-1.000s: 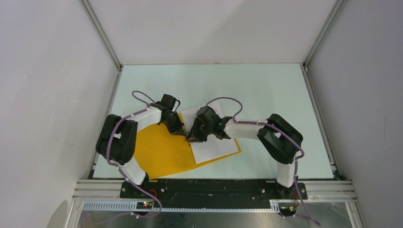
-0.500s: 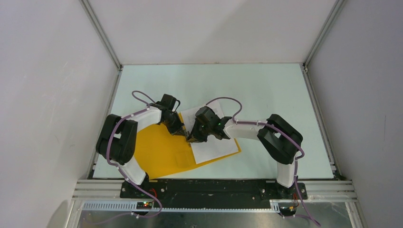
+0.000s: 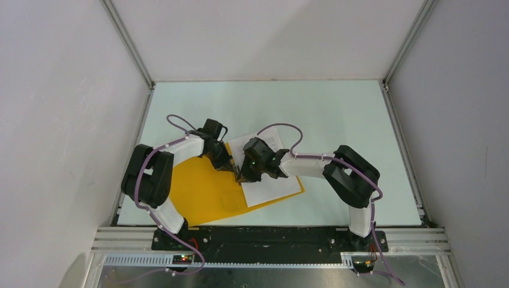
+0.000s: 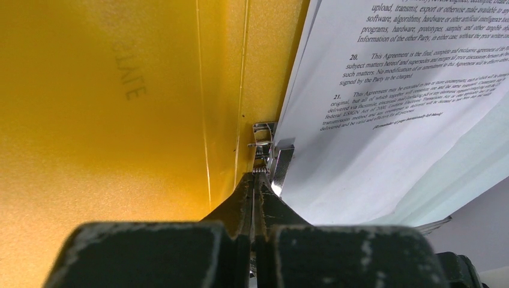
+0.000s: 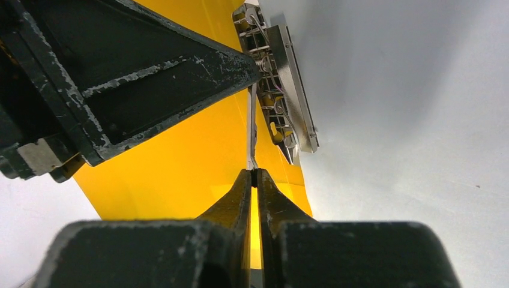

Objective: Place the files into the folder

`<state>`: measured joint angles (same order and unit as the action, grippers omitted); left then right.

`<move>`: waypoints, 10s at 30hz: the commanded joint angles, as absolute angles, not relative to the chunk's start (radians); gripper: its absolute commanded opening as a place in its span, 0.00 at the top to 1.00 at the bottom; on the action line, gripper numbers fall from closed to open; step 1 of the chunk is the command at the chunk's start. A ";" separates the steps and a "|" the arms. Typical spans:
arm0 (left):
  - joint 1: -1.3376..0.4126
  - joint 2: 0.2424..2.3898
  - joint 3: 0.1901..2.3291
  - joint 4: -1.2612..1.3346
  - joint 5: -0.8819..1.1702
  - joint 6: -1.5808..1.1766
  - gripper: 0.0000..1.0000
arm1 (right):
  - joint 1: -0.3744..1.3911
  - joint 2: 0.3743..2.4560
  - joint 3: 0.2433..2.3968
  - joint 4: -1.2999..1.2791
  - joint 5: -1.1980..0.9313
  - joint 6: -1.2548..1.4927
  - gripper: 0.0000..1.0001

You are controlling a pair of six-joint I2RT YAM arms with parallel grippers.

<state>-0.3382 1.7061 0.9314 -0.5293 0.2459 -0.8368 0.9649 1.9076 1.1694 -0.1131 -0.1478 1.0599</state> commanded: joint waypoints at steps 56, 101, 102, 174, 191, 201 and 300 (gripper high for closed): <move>-0.361 1.810 0.853 -0.604 -0.033 -0.773 1.00 | 0.958 2.007 1.024 -0.321 0.124 0.977 1.00; -0.380 1.771 0.886 -0.613 -0.016 -0.764 1.00 | 0.989 1.979 1.105 -0.348 0.085 0.924 1.00; -0.380 1.773 0.882 -0.613 -0.014 -0.766 1.00 | 0.989 1.980 1.104 -0.348 0.087 0.922 1.00; -0.425 1.717 0.691 -0.454 -0.020 -1.054 1.00 | 1.025 1.941 1.107 -0.242 -0.042 0.860 1.00; -0.424 1.711 0.718 -0.461 -0.012 -1.015 1.00 | 1.025 1.911 1.111 -0.261 -0.015 0.852 0.82; -0.425 1.675 0.840 -0.527 0.007 -0.937 0.96 | 1.014 1.862 1.112 -0.270 0.014 0.835 0.63; -0.641 1.662 1.106 0.117 0.408 -0.896 0.00 | 0.348 1.073 0.751 -0.383 0.133 0.815 0.27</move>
<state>-0.6369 1.5642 1.1084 -0.0746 0.3248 -0.8261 0.3622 1.1633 0.7773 -0.3199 0.0483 0.8154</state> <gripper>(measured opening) 0.996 0.723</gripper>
